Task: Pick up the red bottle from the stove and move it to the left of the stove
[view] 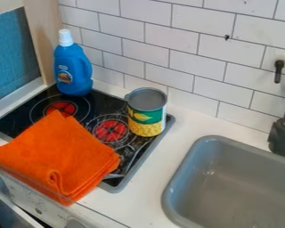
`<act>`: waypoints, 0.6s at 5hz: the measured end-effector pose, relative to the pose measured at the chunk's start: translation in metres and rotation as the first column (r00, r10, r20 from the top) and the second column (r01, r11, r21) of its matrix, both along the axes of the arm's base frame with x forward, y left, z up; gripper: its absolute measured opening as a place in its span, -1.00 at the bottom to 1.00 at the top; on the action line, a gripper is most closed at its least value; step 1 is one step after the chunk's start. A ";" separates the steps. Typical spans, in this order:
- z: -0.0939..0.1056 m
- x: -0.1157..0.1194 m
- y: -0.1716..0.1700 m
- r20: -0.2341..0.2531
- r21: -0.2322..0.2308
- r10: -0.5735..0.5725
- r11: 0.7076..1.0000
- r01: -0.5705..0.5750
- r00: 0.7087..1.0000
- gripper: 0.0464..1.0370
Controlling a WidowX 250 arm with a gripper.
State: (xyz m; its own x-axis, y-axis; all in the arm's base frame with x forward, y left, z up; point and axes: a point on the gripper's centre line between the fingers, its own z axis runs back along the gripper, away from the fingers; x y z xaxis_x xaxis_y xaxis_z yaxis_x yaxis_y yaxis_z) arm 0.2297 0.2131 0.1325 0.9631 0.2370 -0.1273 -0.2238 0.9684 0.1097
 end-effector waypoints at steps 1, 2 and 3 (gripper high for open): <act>-0.004 -0.006 0.001 -0.025 0.000 -0.006 1.000 0.006 1.000 -0.38; -0.007 -0.013 0.006 -0.023 -0.013 0.007 1.000 -0.008 1.000 -0.38; -0.017 -0.016 0.004 -0.008 -0.037 -0.008 0.999 0.007 1.000 -0.38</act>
State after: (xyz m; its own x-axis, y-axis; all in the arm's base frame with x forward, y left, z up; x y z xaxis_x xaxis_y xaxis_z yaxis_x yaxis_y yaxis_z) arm 0.2141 0.2167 0.1155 0.9637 0.2248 -0.1440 -0.2158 0.9735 0.0758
